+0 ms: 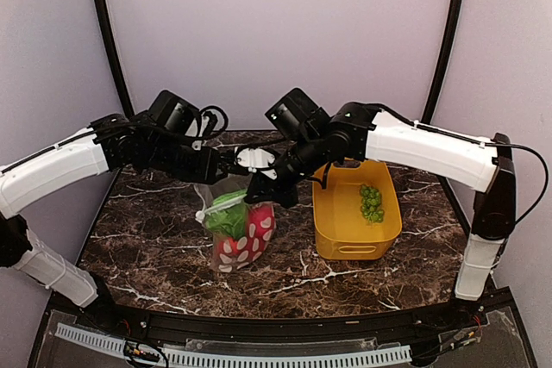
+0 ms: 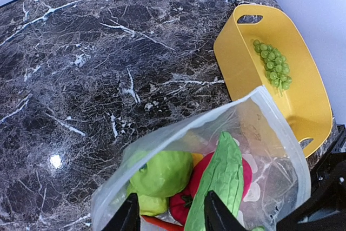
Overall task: Place the food in the zip-top bag and seal the zipper
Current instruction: Adjust the zipper food storage bag at the center of the board, then pass from the left arm to the right, then pass from the right arm to the left
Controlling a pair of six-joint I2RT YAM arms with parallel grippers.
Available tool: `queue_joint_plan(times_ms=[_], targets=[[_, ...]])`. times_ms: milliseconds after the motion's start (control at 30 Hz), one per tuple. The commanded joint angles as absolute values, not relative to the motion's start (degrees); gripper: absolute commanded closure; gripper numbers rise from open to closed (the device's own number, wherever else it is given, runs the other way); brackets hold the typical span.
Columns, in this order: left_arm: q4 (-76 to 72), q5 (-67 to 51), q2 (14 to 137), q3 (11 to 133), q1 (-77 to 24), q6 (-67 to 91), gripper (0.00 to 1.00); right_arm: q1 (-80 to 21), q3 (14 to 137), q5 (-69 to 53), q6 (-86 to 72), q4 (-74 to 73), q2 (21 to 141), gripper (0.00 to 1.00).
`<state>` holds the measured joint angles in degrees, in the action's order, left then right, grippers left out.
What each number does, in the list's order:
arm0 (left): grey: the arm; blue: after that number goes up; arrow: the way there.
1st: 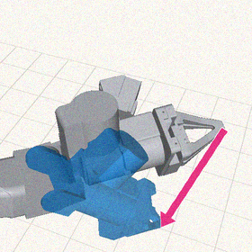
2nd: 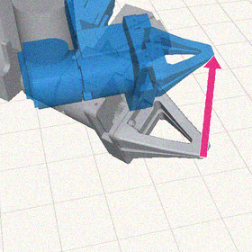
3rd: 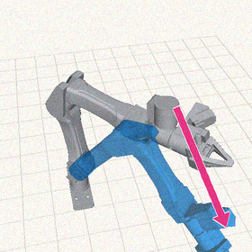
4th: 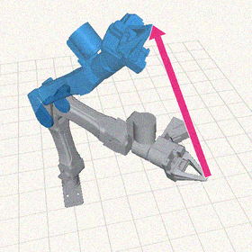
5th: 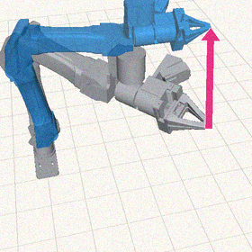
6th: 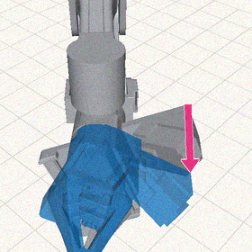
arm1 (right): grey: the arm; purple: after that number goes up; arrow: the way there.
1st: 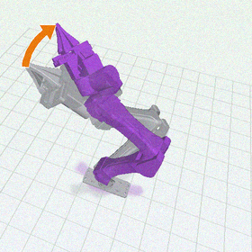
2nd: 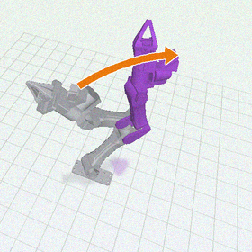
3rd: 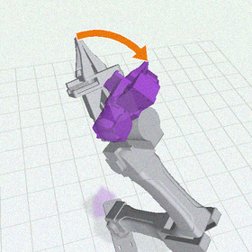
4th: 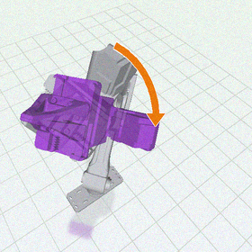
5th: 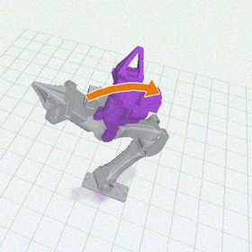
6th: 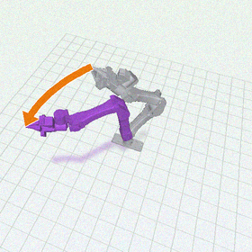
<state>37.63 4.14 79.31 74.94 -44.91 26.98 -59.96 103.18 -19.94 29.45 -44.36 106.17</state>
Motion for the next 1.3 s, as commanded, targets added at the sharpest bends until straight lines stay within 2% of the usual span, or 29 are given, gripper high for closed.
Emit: queue_joint_plan(times_ms=[0,233,400,533,600,633,700,733,767,800,867,1067,1133,1267], targets=[[41.4,5.0,72.3,77.1,-45.4,32.0,0.60,-60.1,102.5,-19.3,29.1,-43.8,104.4,1.00],[42.9,7.2,64.1,74.6,-45.4,35.9,0.54,-60.3,102.2,-20.1,28.9,-43.4,104.4,1.00],[45.2,3.5,66.3,72.9,-45.4,39.2,0.53,-60.6,103.3,-18.6,28.5,-43.4,105.1,1.00],[44.0,-0.6,68.4,71.8,-45.7,39.6,0.44,-60.7,103.7,-18.4,28.4,-43.5,105.4,1.00],[43.7,-2.5,69.6,71.4,-45.8,39.6,0.45,-60.9,103.7,-18.2,28.3,-43.6,105.5,1.00],[43.8,-2.9,70.1,71.2,-45.8,39.6,0.47,-60.9,103.7,-18.0,28.3,-43.6,105.5,1.00],[45.8,-3.5,71.7,71.6,-45.8,39.7,0.58,-60.9,103.7,-17.7,28.3,-43.5,105.5,1.00],[46.4,-3.6,73.0,71.9,-45.8,39.4,0.70,-60.9,103.8,-17.7,28.3,-43.6,105.5,1.00],[47.2,-3.6,73.5,72.5,-45.8,39.1,0.76,-61.0,103.7,-17.7,28.4,-43.5,105.4,1.00],[47.4,-3.6,74.4,72.9,-45.8,38.6,0.87,-61.0,103.7,-17.7,28.4,-43.6,105.4,1.00],[47.4,-3.0,75.1,74.4,-46.0,38.0,0.98,-60.9,103.5,-17.9,28.6,-43.6,105.2,1.00],[43.5,1.5,72.8,80.3,-48.5,34.7,0.99,-60.9,104.2,-19.7,28.7,-44.3,102.5,0.99],[45.6,1.7,74.3,82.7,-48.5,33.0,0.99,-60.9,103.5,-21.2,29.3,-43.8,101.7,0.93],[48.0,-5.0,80.1,83.0,-49.0,31.8,0.99,-61.1,105.5,-22.3,28.4,-46.1,104.6,0.90]])
